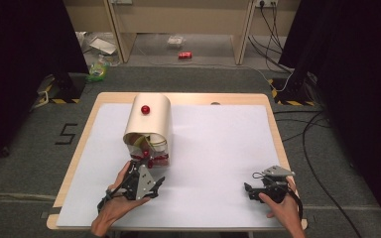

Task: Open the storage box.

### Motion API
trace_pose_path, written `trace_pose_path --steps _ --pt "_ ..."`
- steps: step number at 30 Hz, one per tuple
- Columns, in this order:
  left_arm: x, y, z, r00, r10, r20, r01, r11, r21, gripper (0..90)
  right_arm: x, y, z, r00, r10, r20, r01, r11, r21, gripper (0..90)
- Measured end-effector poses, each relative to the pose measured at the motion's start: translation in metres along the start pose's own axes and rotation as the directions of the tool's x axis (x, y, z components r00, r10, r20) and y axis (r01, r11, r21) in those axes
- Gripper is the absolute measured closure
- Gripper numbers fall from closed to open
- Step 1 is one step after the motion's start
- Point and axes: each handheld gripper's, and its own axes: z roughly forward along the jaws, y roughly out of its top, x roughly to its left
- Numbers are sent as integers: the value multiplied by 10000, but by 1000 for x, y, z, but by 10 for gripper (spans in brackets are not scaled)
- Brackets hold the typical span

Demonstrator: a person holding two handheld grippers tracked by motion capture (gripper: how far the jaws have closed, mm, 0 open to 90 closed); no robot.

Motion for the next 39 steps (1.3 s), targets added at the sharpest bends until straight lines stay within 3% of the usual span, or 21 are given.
trace_pose_path --steps 6,13,16,23,30,34,39 --pt "-4 1 4 9985 507 -229 -505 9987 115 179 0 0 0 10000 3 -1 -3 10000 2 38" --pt "-3 0 9 9963 819 -242 -812 9963 264 184 0 0 0 10000 1 0 -1 10000 0 38" --pt "-4 0 9 9966 775 -273 -767 9966 293 178 0 0 0 10000 -1 1 1 10000 0 38" --pt "-3 1 4 9996 146 -236 -144 9998 106 219 0 0 0 10000 6 5 -6 10000 -11 38" --pt "0 1 -3 9990 -425 101 426 9991 -52 255 0 0 0 10000 -2 5 2 10000 -1 38" --pt "0 1 -6 9980 -618 159 619 9981 -56 264 0 0 0 10000 3 5 -3 10000 -9 38" --pt "2 1 -12 9915 -1209 479 1219 9924 -193 291 0 0 0 10000 4 8 -4 10000 -9 38"
